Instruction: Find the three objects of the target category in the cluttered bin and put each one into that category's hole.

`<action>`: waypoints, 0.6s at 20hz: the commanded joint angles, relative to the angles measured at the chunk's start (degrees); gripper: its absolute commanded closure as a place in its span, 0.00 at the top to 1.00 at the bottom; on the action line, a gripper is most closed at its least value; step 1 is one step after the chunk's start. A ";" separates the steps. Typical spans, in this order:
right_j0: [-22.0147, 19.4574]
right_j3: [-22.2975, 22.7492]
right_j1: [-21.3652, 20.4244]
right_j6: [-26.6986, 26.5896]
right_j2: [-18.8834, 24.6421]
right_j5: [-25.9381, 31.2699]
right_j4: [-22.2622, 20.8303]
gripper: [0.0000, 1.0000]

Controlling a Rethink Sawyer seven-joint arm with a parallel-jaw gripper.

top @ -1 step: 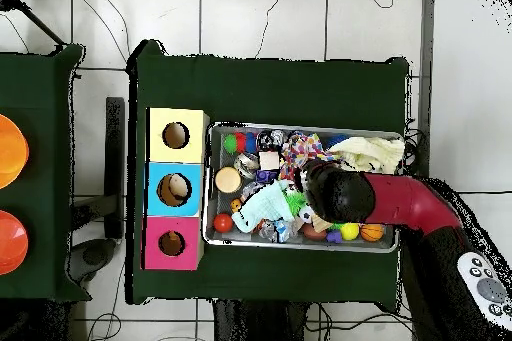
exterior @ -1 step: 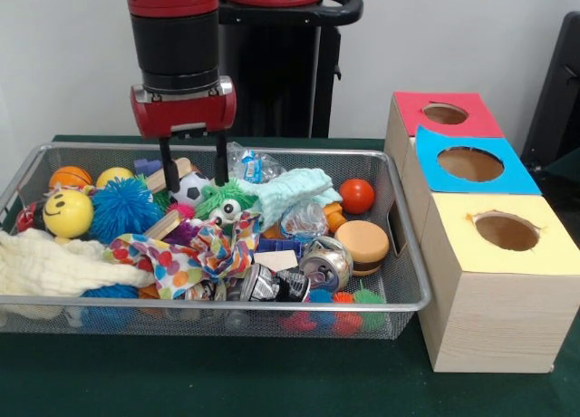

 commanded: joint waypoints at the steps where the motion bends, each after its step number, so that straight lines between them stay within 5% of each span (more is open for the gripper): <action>1: -1.52 9.00 -1.05 -1.63 1.94 -5.09 -6.02 1.00; 12: -1.76 7.88 0.13 -0.33 3.08 -4.18 -6.10 1.00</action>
